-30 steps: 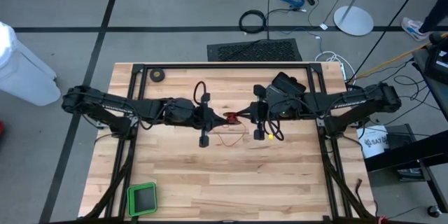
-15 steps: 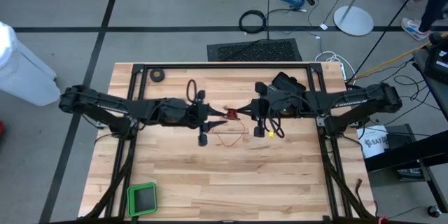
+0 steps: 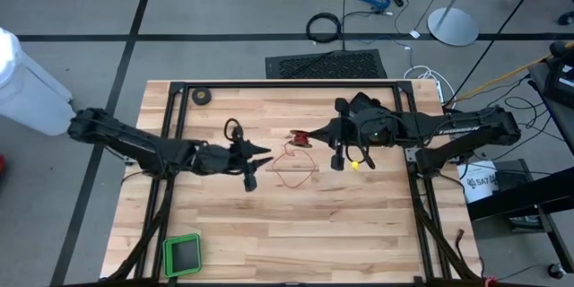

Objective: Coil cords
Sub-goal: Coil the red wire into the spool

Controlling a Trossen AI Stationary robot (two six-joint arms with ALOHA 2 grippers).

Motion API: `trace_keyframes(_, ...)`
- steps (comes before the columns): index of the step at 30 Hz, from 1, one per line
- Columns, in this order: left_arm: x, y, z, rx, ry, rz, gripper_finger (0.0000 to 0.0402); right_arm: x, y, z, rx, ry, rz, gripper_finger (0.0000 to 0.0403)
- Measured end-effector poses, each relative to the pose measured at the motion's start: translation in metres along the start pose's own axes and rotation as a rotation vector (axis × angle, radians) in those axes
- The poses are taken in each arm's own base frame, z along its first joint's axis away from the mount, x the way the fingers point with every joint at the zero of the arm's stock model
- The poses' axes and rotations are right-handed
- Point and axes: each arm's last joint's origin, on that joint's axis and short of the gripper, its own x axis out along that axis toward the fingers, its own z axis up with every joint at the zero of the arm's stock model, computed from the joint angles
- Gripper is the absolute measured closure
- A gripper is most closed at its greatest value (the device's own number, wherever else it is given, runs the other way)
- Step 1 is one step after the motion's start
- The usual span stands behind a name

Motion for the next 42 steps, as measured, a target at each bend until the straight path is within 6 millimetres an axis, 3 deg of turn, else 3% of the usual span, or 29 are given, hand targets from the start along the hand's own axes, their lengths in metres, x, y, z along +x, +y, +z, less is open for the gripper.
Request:
trace_keyframes(5, 0.008, -0.009, -0.028, -0.123, -0.295, 0.026, 0.0287, -0.003, -0.001, 0.003, 0.0, -0.025, -0.003, 0.0403)
trace_keyframes(10, 0.023, -0.014, -0.047, -0.134, -0.425, 0.05, 0.0287, -0.004, -0.002, 0.007, 0.01, -0.071, -0.006, 0.0403)
trace_keyframes(21, 0.061, -0.036, -0.073, -0.055, -0.437, 0.027, 0.0287, -0.004, -0.002, 0.007, 0.014, -0.071, -0.006, 0.0403)
trace_keyframes(31, 0.064, -0.036, -0.073, 0.033, -0.447, 0.104, 0.0286, -0.004, -0.002, 0.009, 0.017, -0.087, -0.007, 0.0403)
trace_keyframes(42, 0.068, -0.032, -0.073, 0.026, -0.449, 0.067, 0.0182, -0.004, -0.002, 0.009, 0.017, -0.086, -0.007, 0.0403)
